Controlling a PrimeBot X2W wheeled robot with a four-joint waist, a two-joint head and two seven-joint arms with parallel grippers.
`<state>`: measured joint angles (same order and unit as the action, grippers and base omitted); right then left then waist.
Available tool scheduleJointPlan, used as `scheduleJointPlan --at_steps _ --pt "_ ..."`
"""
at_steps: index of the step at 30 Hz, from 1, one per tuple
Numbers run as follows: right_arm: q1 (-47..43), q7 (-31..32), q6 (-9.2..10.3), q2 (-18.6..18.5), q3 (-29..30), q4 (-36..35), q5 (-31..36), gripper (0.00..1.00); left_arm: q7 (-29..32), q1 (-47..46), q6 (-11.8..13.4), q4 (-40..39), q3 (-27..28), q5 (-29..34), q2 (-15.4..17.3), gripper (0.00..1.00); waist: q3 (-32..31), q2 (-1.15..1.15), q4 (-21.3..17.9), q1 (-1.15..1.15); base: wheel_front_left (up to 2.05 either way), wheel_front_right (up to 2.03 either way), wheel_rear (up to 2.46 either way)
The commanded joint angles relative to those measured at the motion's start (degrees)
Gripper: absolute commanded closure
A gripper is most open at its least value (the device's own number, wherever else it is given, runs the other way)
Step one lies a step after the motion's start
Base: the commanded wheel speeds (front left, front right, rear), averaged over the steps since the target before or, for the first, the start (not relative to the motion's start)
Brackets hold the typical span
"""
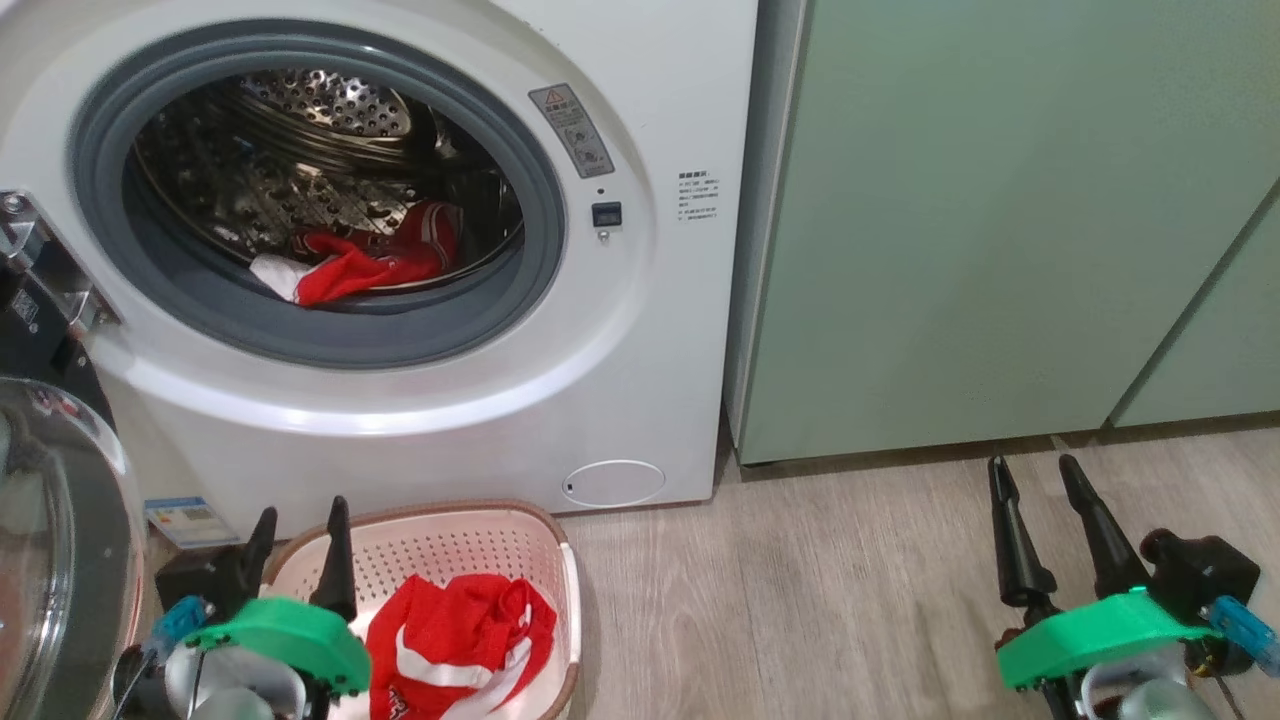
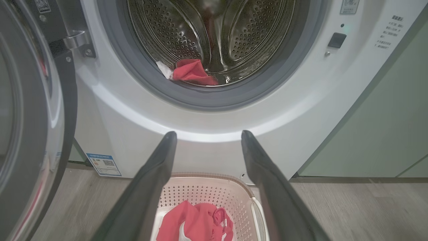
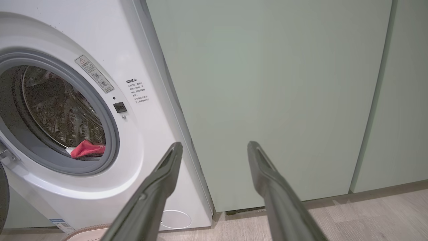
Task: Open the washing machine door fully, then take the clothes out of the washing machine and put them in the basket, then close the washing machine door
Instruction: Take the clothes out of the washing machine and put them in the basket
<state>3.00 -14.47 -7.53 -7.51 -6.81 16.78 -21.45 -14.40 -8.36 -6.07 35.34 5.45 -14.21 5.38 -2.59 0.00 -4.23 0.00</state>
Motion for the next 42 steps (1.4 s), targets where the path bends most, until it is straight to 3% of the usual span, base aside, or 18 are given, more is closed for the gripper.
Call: scheduleJointPlan --at_steps 1,18,26,30,34,42 --pt "0.85 -0.52 0.04 -0.25 -1.17 -2.01 0.75 0.0 -0.6 -1.79 -0.23 -2.54 2.39 0.61 0.82 0.0 -0.24 0.0 0.08 0.0 0.0 0.0 0.0" --pt "0.03 -0.52 0.04 0.75 1.55 -2.93 1.94 0.0 -0.6 0.81 -0.64 -6.88 6.02 2.35 -0.69 0.0 0.0 0.0 -0.4 0.0 0.0 0.0 0.0" --pt "0.54 -0.52 0.04 0.87 1.09 -2.83 1.77 0.0 -0.58 -2.13 -0.4 -3.97 5.42 3.05 -1.4 0.0 1.19 0.0 -0.47 0.0 0.0 0.0 0.0" --pt "0.79 -0.52 0.04 0.99 1.8 -2.5 1.52 0.0 1.22 -6.08 -0.11 -0.07 4.17 3.7 -1.02 0.0 2.54 0.0 -0.77 0.0 0.0 0.0 0.0" --pt "1.41 -0.52 0.04 1.16 2.57 -2.56 1.24 0.0 6.69 -13.73 0.59 4.82 2.36 4.78 0.04 0.0 5.77 0.0 -1.43 0.0 0.0 0.0 0.0" --pt "6.61 -0.52 0.04 1.56 2.6 -3.47 1.03 0.0 19.6 -34.95 2.01 12.9 -1.51 8.63 5.45 0.0 16.94 0.0 -4.94 0.0 0.0 0.0 0.0"
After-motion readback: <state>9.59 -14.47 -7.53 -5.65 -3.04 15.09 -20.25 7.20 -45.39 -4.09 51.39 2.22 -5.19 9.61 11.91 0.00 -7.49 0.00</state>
